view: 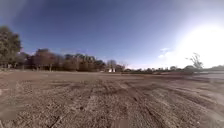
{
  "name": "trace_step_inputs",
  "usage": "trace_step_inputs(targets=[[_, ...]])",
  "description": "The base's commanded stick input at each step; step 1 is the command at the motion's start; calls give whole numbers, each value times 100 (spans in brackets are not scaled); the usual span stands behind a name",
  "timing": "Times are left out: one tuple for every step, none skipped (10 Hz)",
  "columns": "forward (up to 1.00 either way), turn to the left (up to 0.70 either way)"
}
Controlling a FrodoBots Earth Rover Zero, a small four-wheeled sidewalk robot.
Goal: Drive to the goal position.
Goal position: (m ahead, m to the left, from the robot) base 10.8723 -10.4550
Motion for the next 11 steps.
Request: trace_step_inputs(targets=[[50, 0], [50, 0], [50, 0], [50, 3], [50, 7], [50, 16], [50, 28], [50, 37], [50, 14], [50, 0], [50, 0]])
